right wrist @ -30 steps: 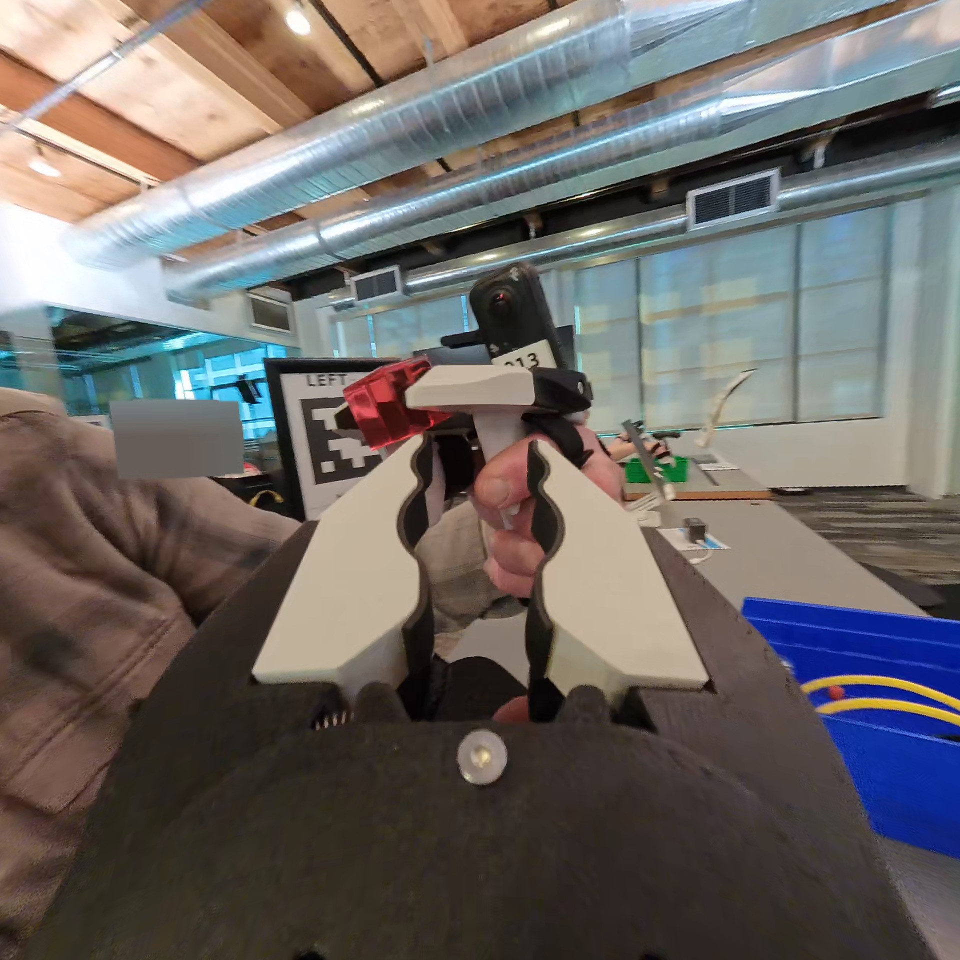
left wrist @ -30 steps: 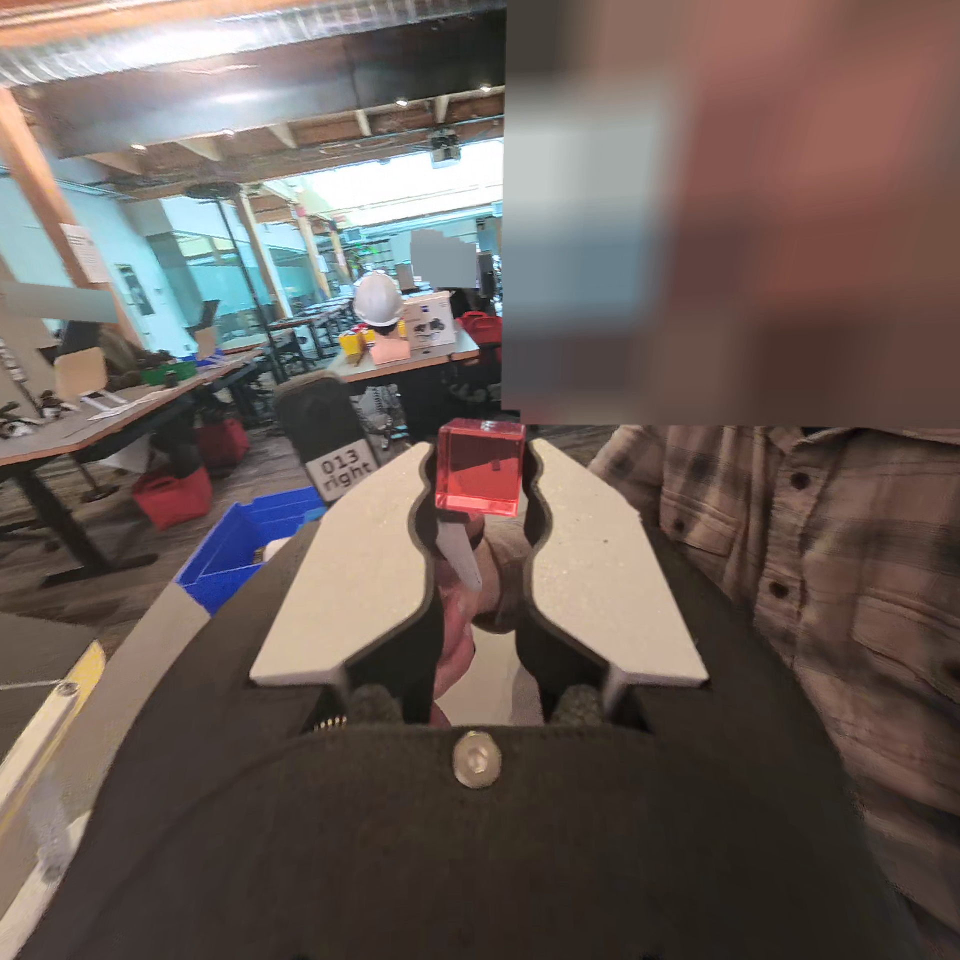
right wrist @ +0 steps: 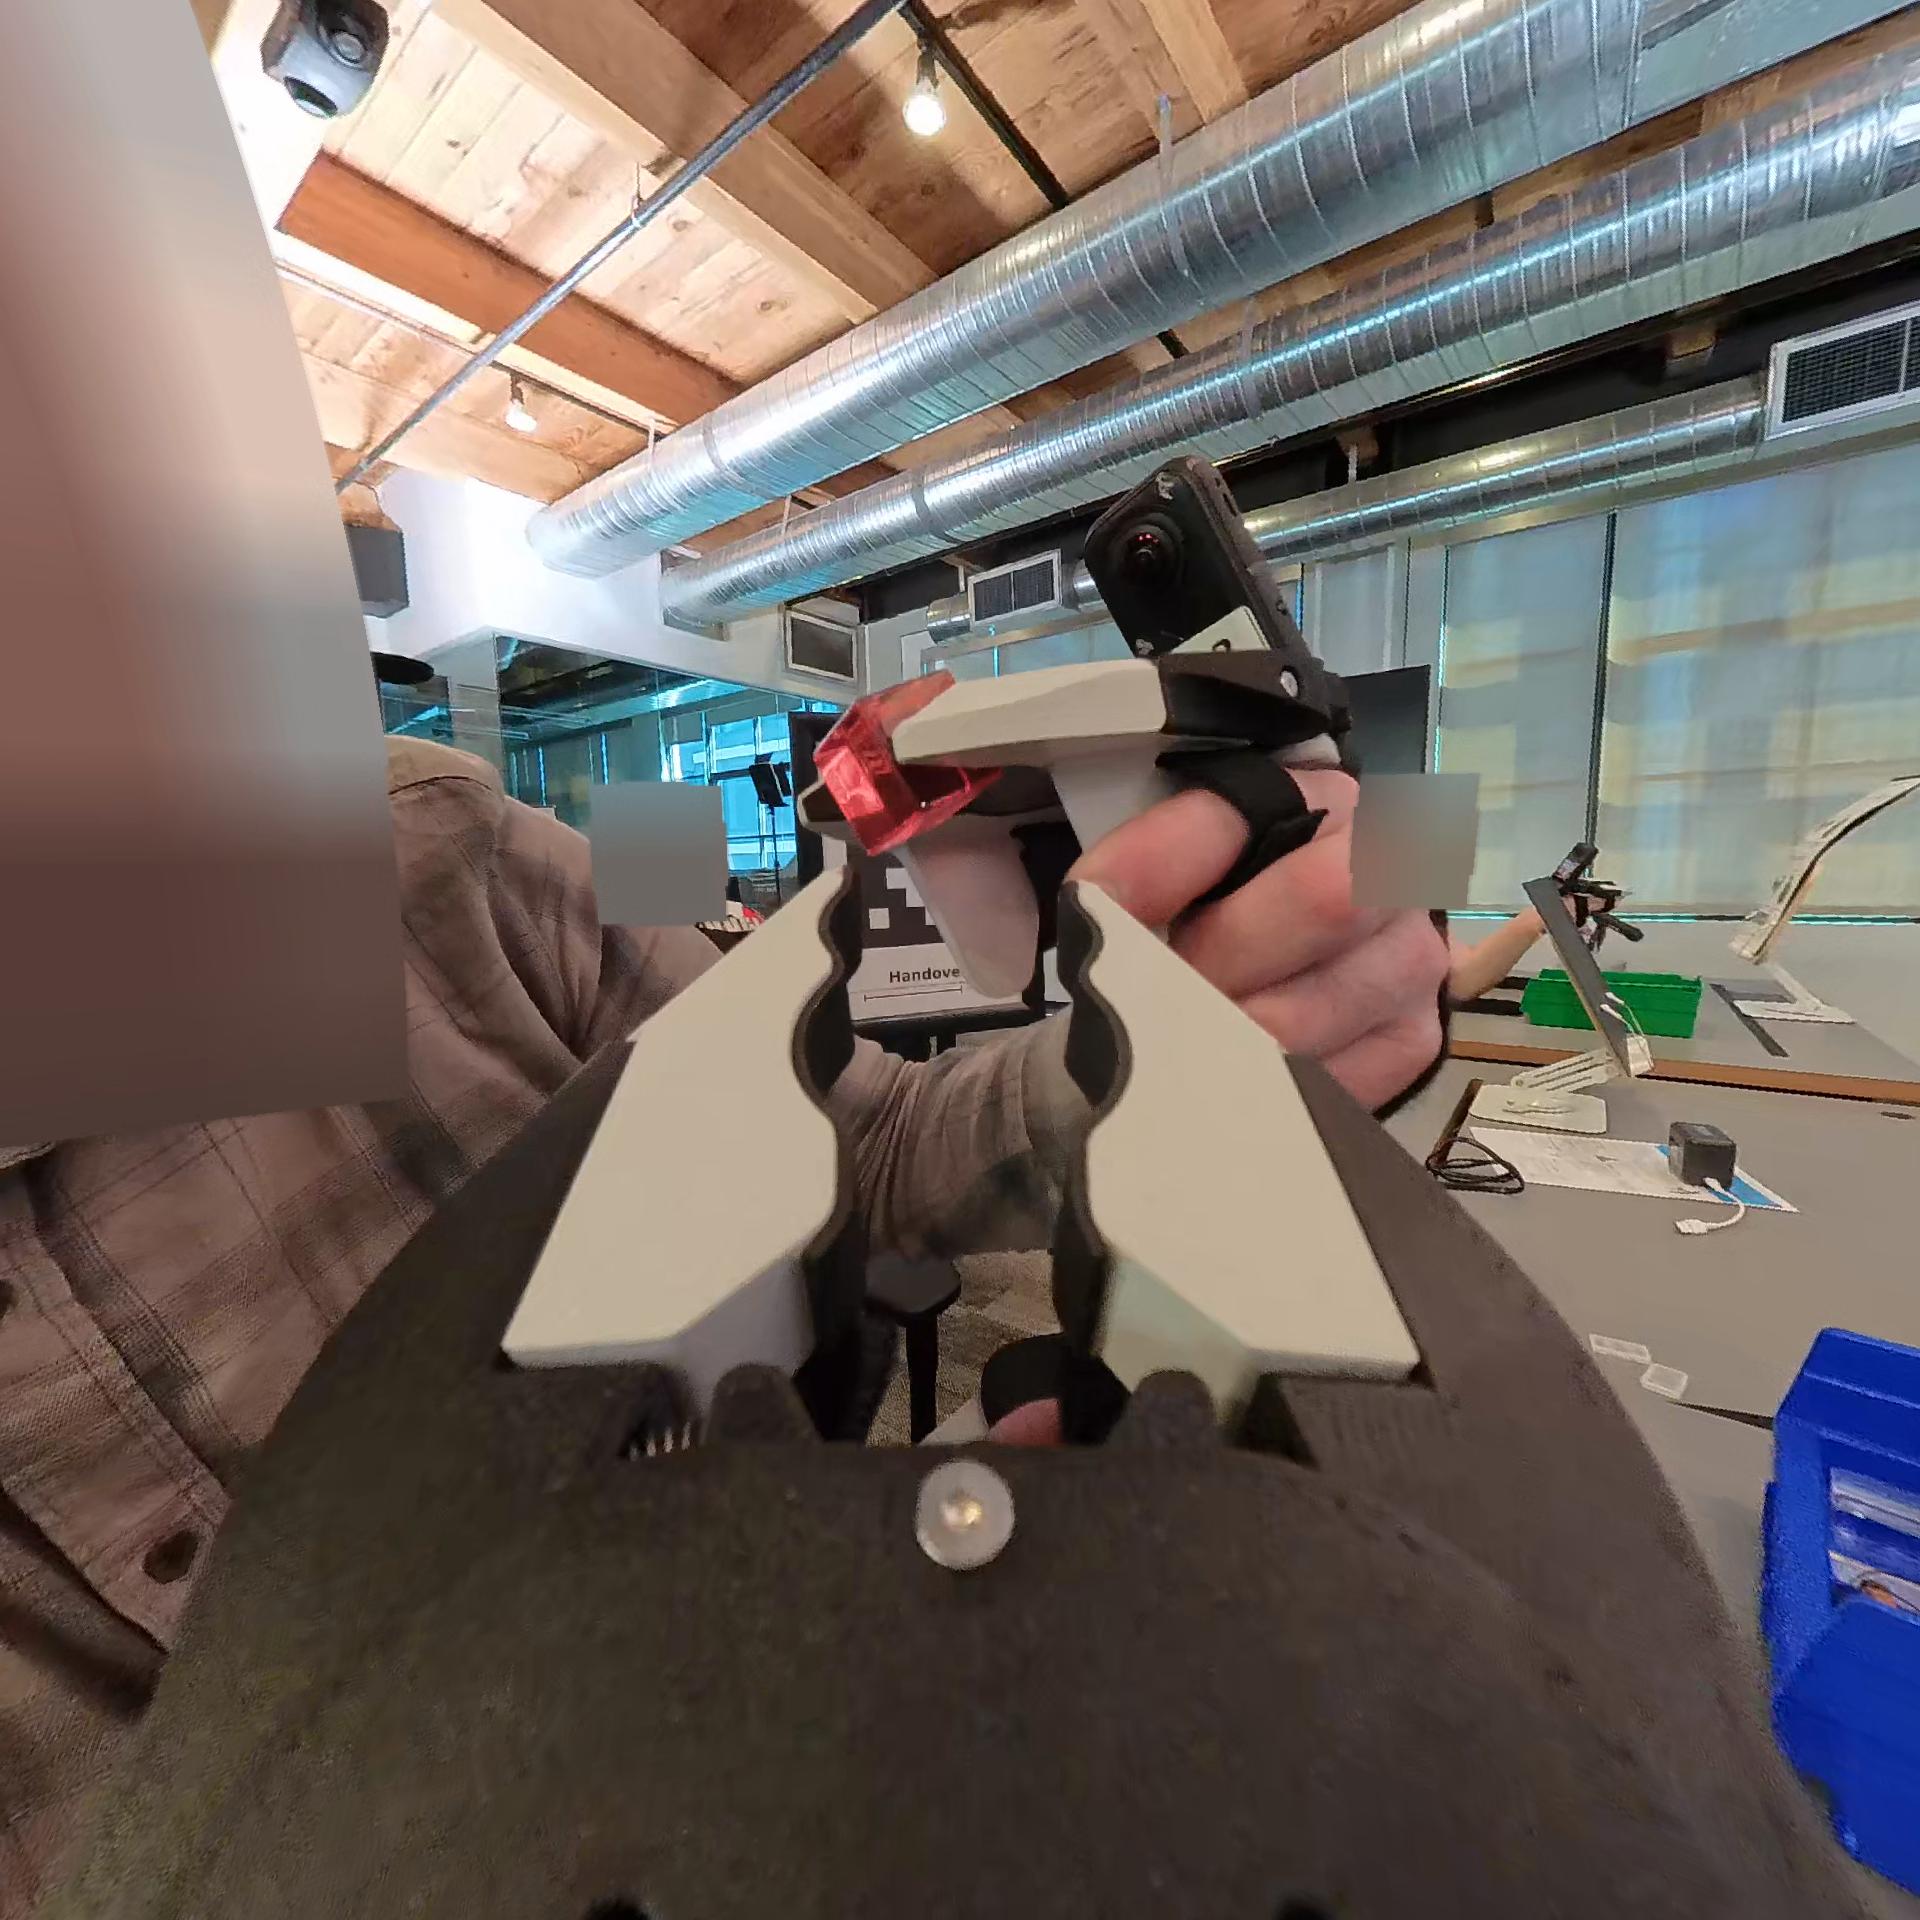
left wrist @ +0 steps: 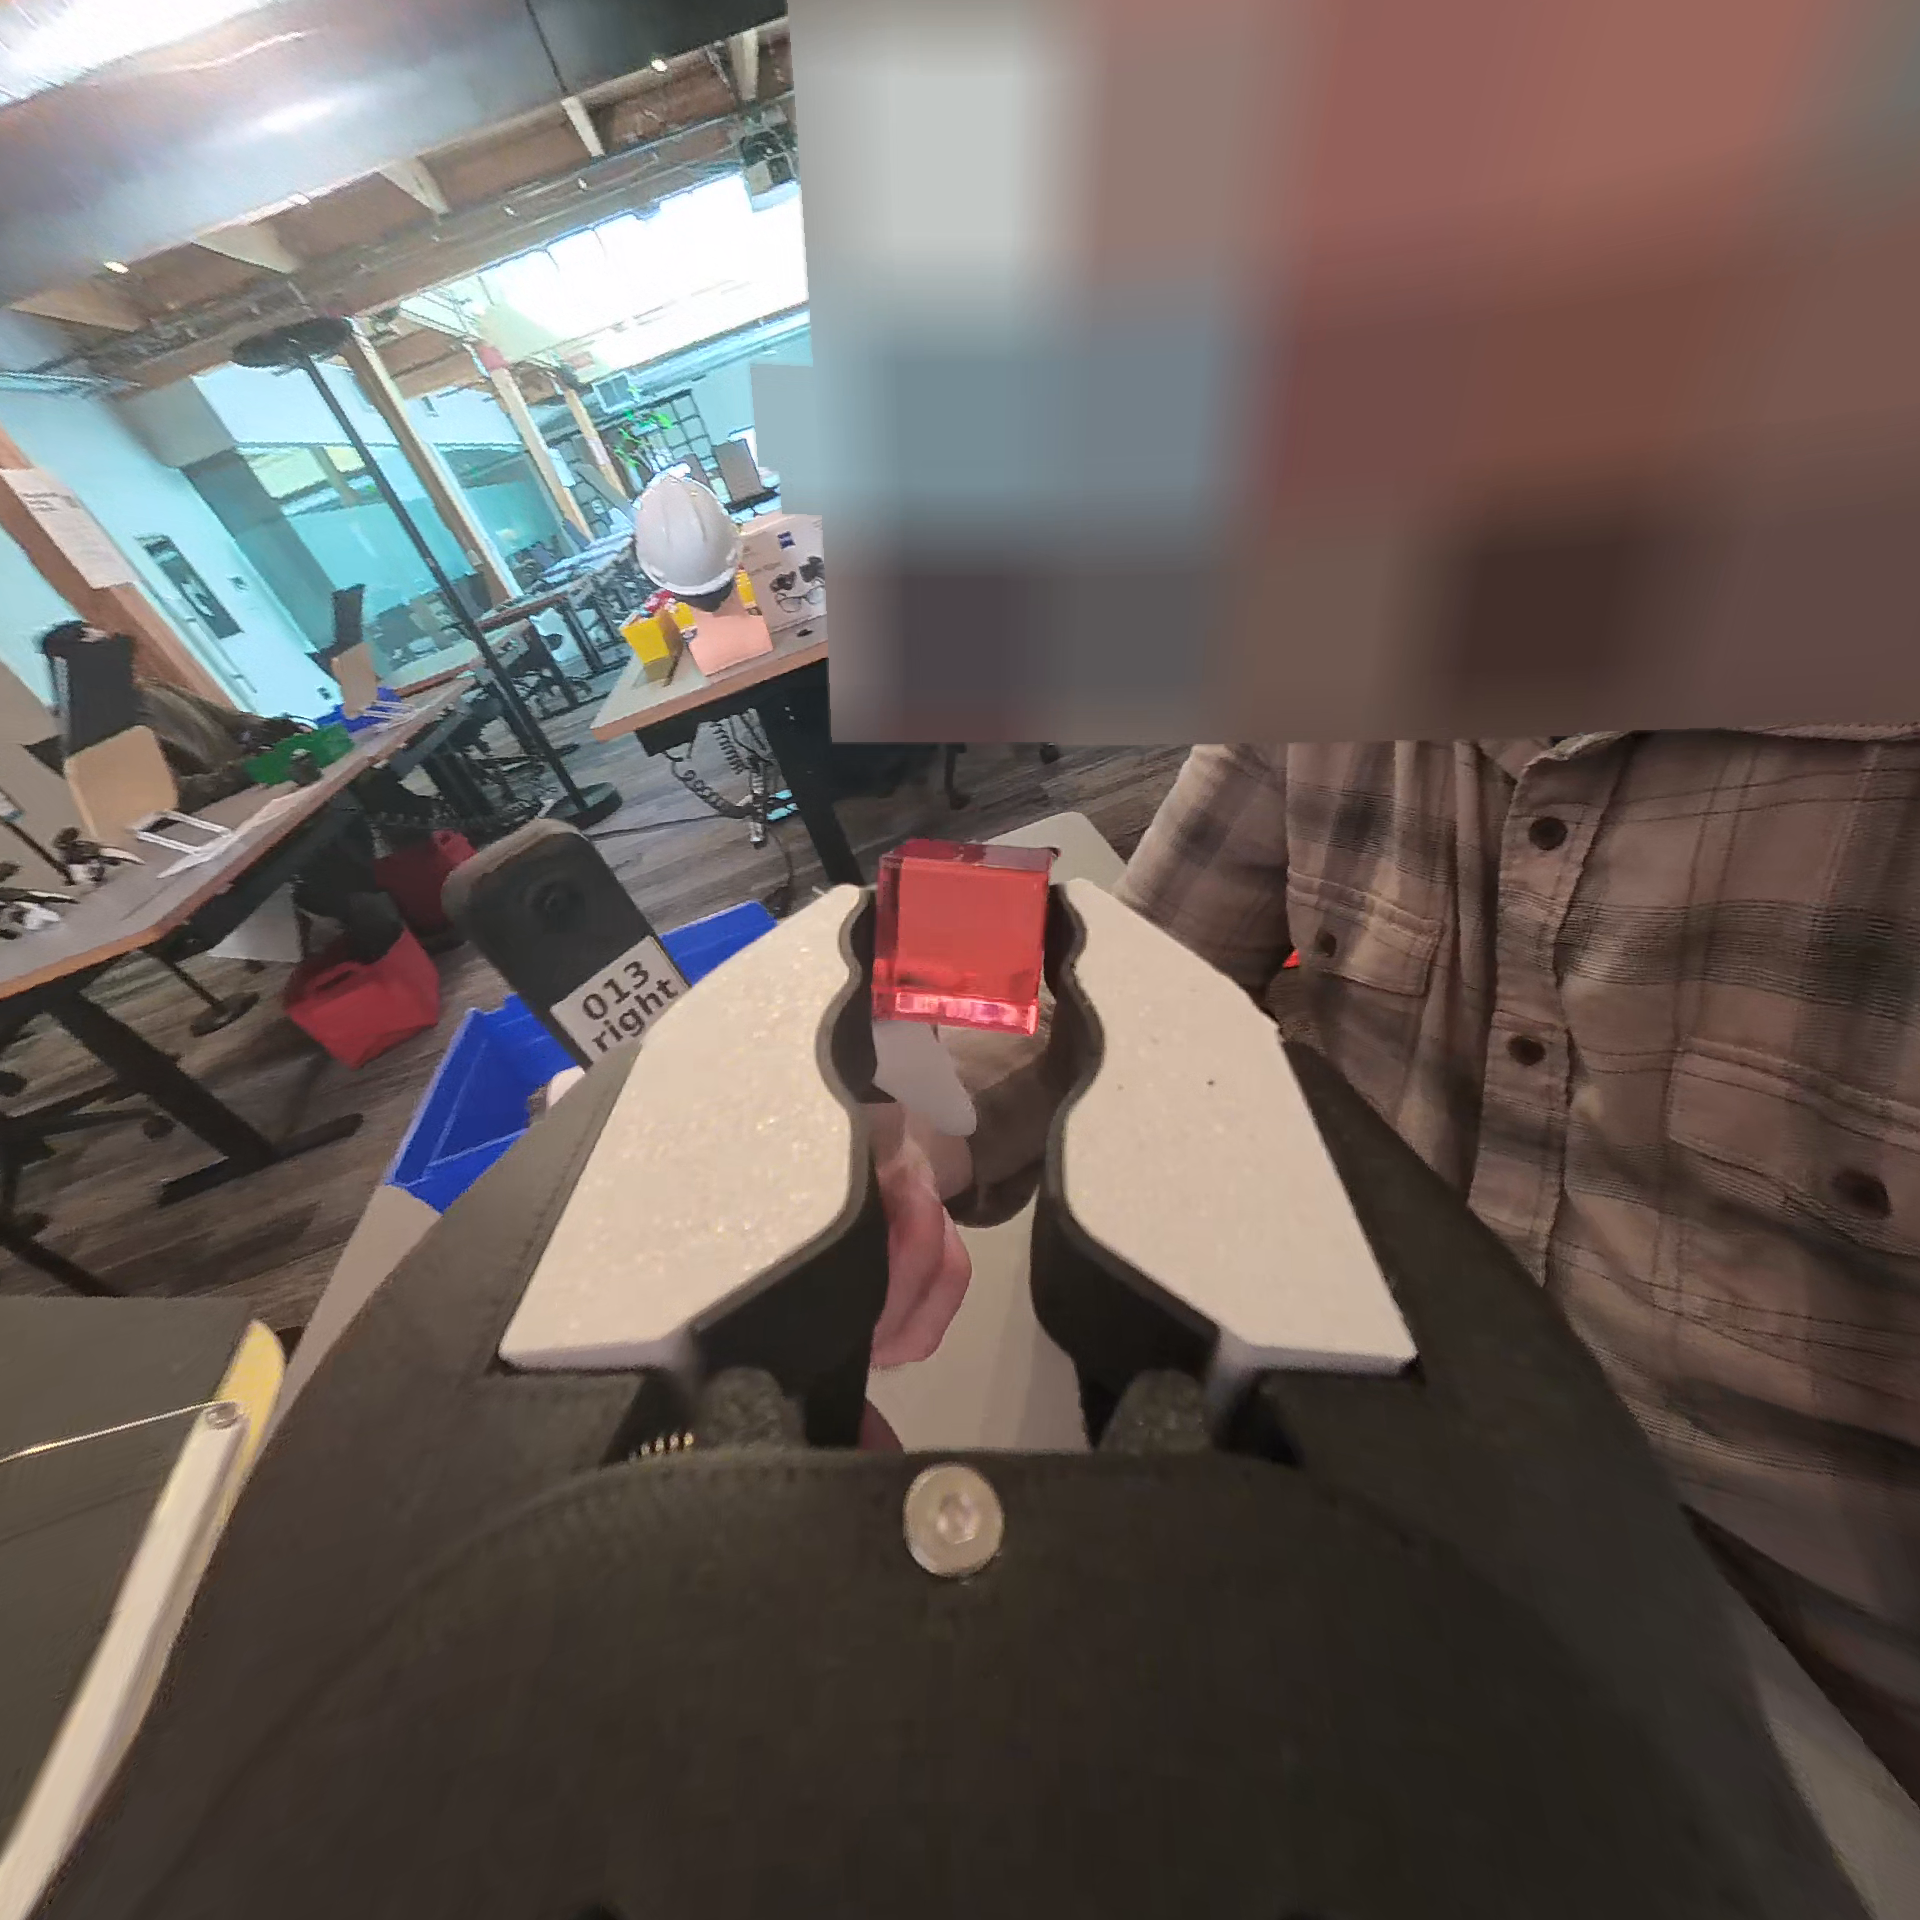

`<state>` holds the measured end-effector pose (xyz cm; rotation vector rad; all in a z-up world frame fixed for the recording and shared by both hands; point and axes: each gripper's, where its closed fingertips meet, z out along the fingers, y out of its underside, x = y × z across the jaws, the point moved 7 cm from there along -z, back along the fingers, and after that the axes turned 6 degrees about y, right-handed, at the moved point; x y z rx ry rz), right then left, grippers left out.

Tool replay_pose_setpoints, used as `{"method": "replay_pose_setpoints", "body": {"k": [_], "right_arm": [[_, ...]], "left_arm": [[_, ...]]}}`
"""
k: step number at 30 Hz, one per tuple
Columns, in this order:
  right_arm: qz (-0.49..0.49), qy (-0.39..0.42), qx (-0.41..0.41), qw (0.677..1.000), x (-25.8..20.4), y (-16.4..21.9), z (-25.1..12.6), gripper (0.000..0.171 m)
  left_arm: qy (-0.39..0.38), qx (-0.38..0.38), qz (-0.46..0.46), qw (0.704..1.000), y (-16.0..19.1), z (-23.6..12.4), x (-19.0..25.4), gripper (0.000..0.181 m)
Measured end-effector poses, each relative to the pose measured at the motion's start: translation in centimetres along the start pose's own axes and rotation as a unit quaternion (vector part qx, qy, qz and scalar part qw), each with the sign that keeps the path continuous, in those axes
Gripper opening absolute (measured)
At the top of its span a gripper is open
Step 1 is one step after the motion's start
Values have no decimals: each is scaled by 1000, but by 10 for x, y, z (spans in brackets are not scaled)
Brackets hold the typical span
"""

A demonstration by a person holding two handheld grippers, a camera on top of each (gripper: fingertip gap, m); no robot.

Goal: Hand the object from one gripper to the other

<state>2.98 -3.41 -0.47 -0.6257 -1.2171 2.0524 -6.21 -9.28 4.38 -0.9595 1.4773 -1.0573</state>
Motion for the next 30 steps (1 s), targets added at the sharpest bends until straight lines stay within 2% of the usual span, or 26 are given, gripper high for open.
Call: {"method": "replay_pose_setpoints", "body": {"k": [12, 18, 23, 30], "right_arm": [[35, -24, 19, 999, -4, 6, 11, 36], [-20, 15, 6, 1000, -2, 6, 10, 38], [8, 9, 31, 999, 0, 1, 8, 37], [59, -18, 50, 997, 2, 4, 9, 36]], "left_arm": [[-23, -18, 39, 999, 3, 5, -3, 31], [-63, -28, 31, 997, 6, 2, -11, 30], [-76, -34, 48, 995, 13, -1, -13, 30], [-97, -119, 101, 983, 20, 8, -12, 30]]}}
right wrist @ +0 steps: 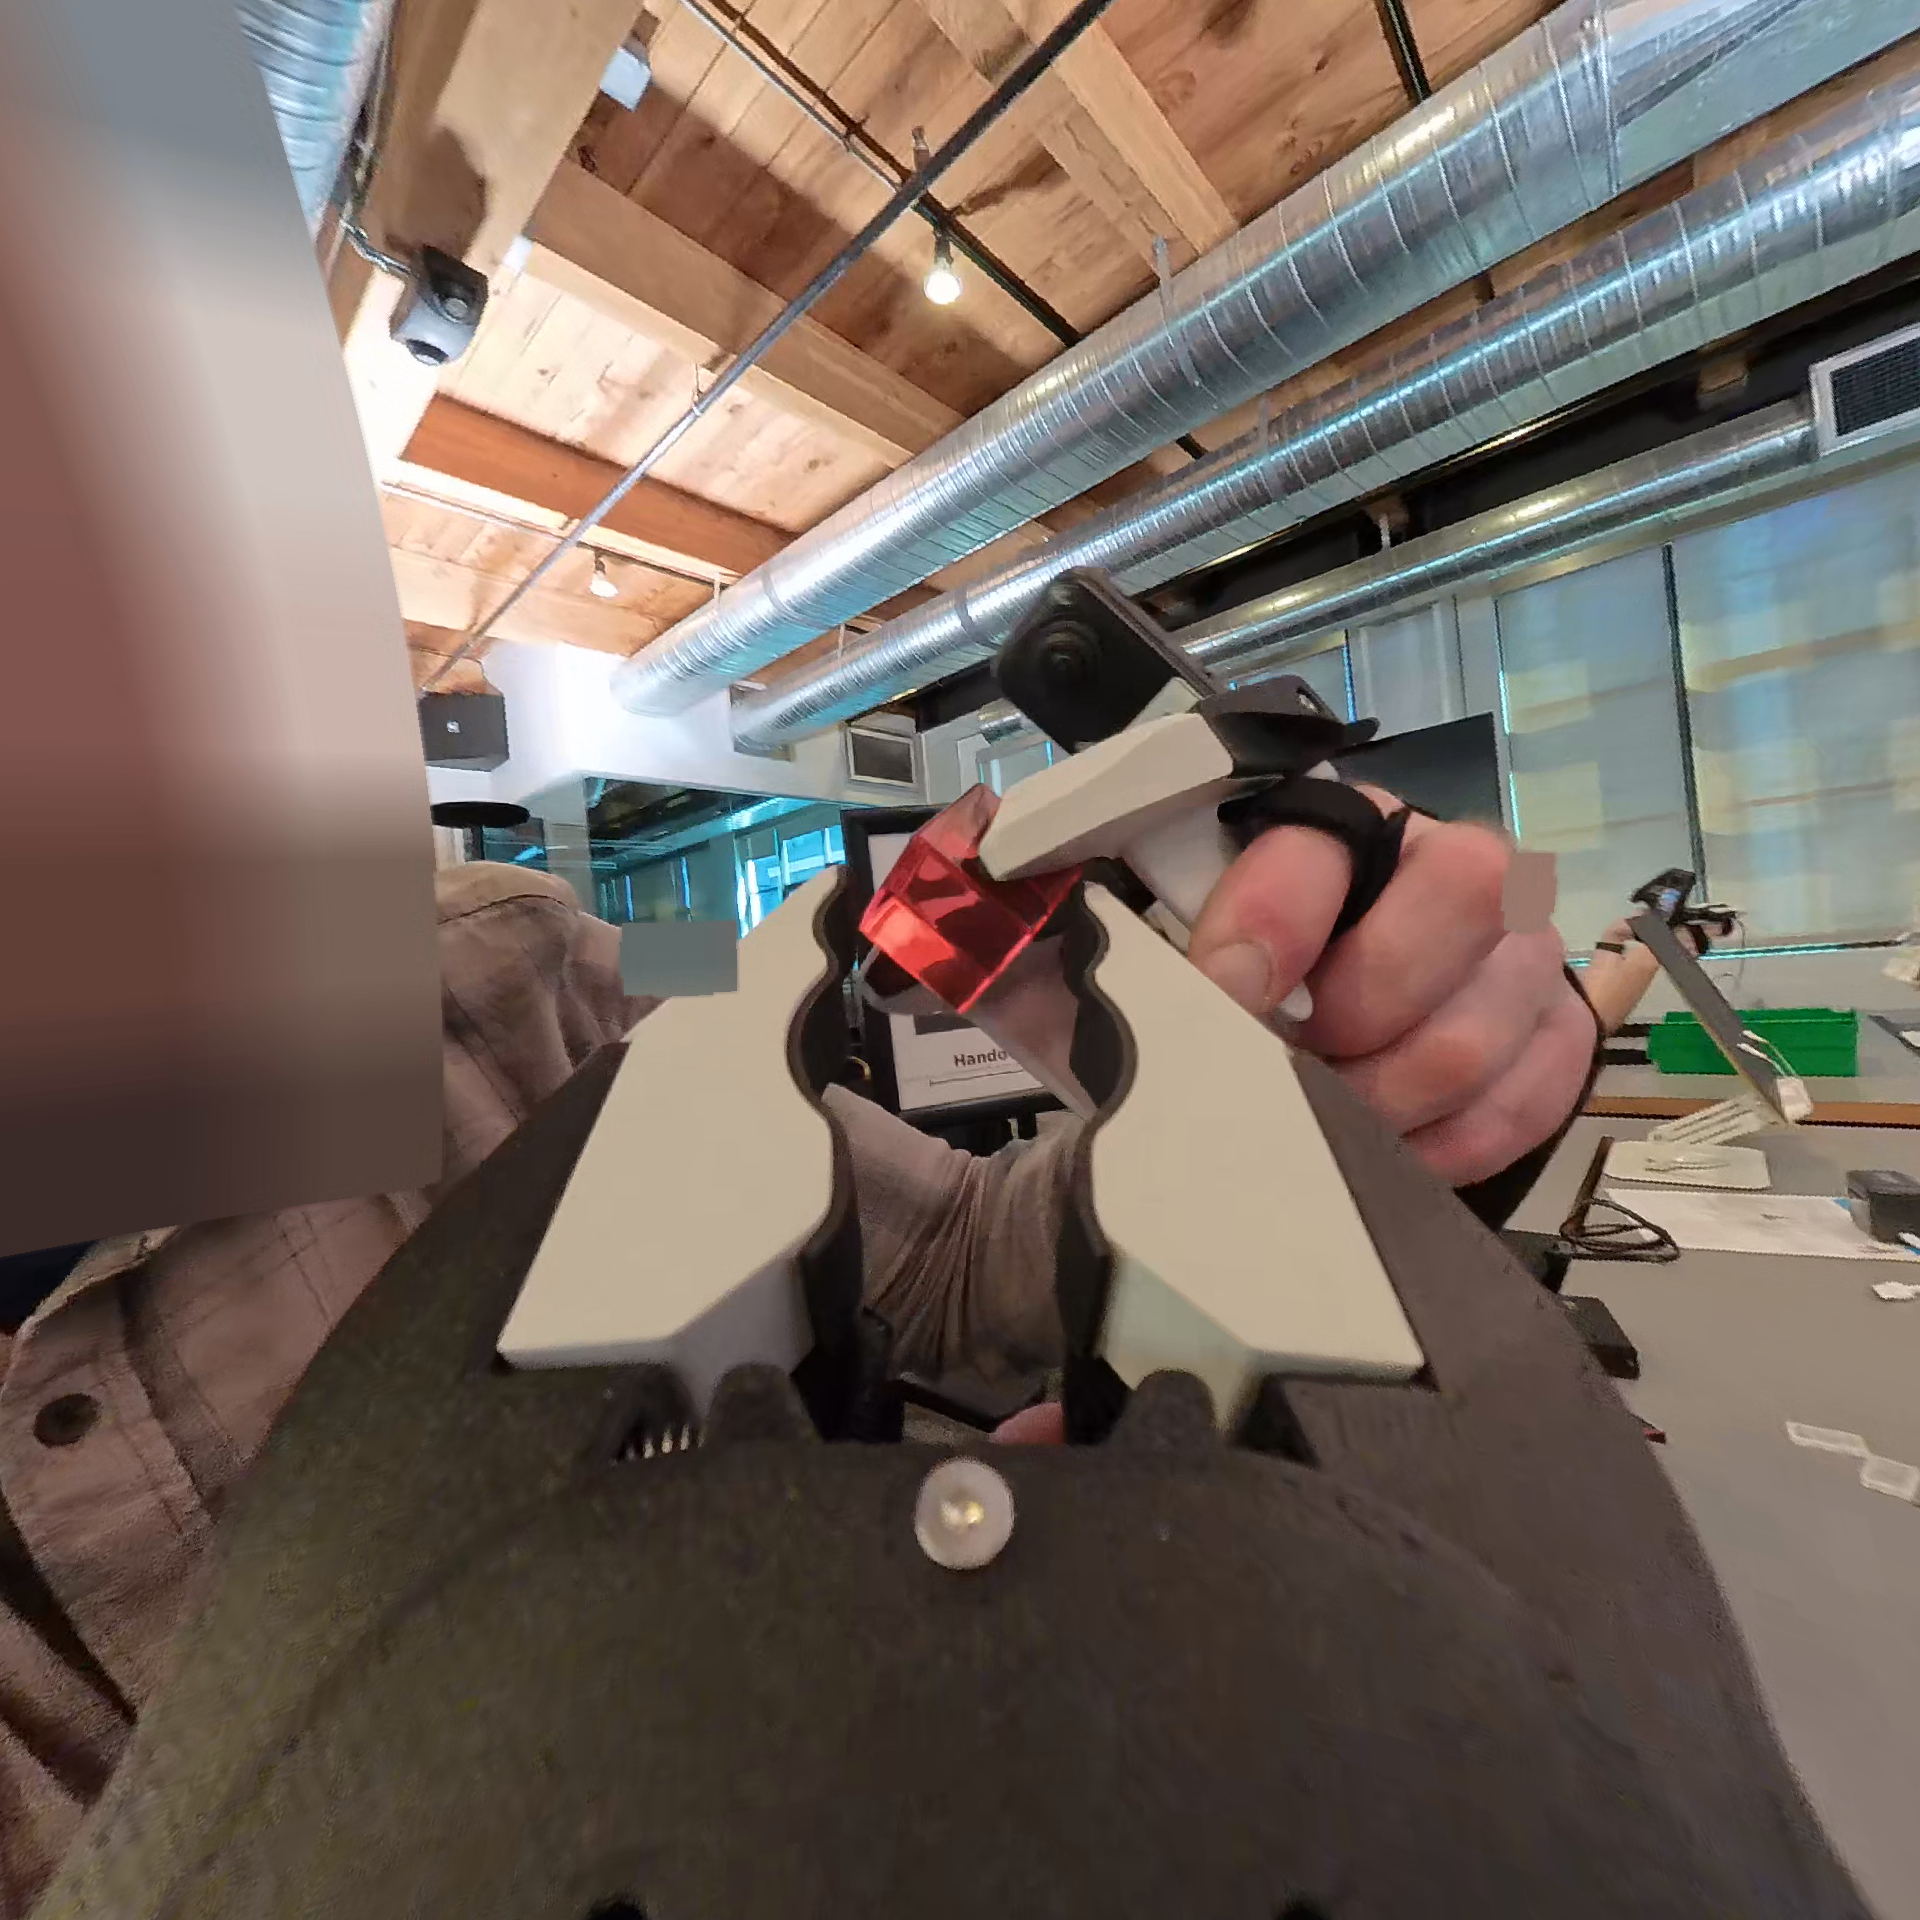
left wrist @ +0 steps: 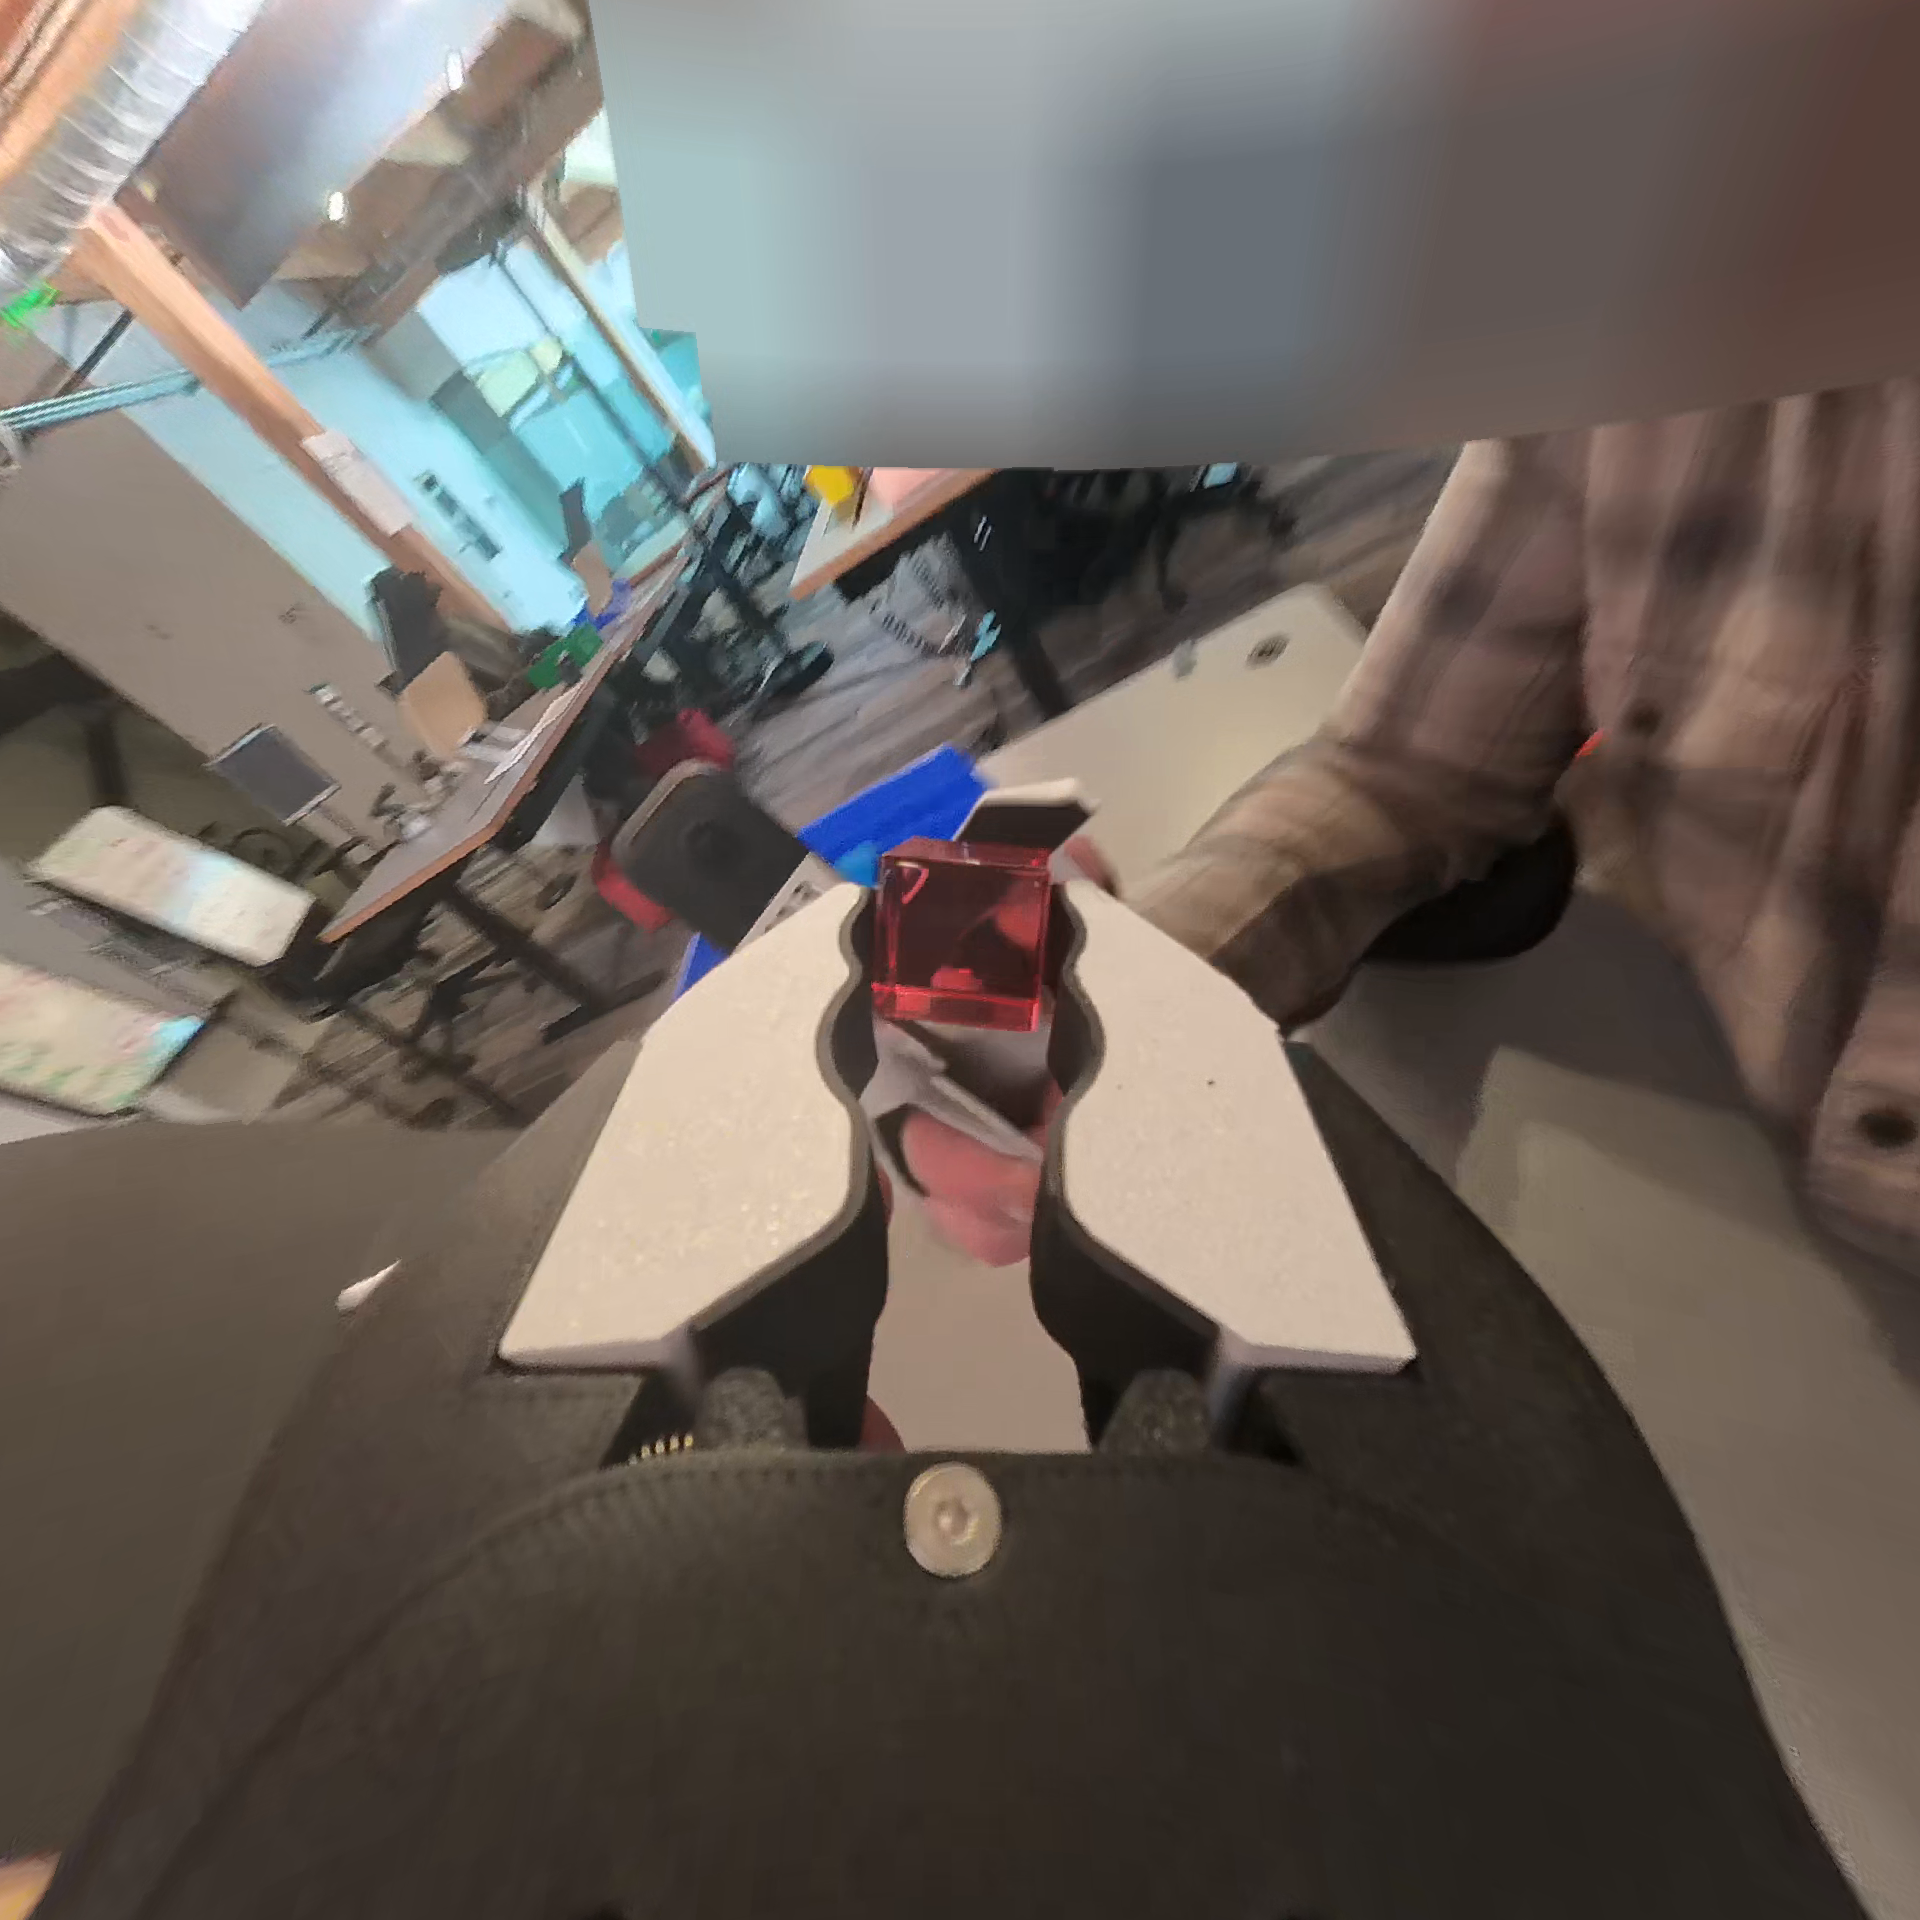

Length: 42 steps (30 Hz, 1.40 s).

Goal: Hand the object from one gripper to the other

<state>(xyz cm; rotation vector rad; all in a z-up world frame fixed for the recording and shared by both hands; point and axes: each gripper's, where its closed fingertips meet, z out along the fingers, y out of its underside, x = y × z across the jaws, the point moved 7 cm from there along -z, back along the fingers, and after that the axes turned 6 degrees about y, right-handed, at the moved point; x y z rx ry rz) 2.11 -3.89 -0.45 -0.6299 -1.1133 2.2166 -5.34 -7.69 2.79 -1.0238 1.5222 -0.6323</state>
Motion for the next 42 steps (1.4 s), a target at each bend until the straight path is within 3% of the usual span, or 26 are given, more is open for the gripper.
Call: {"method": "replay_pose_setpoints", "body": {"k": [9, 15, 20, 25, 31, 36, 42], "right_arm": [[8, 68, -16, 997, 18, 1, -6, 29], [-7, 102, -42, 994, 23, 1, -8, 28], [-24, 80, -60, 995, 20, 2, -12, 25], [-24, 11, -165, 986, 10, 15, -22, 26], [5, 0, -316, 949, 13, 48, -34, 26], [9, -32, -370, 928, 10, 73, -36, 26], [3, -66, -432, 899, -1, 90, -38, 26]], "left_arm": [[-75, -188, 112, 973, 10, 2, -2, 29], [-88, -226, 124, 962, 16, 1, -3, 30], [-90, -208, 89, 970, 16, 5, 0, 37], [-66, -194, 41, 978, 22, 3, 15, 51], [9, -320, 110, 941, 33, 29, 54, 49], [62, -403, 142, 902, 52, 42, 72, 44], [89, -417, 150, 892, 68, 53, 88, 32]]}}
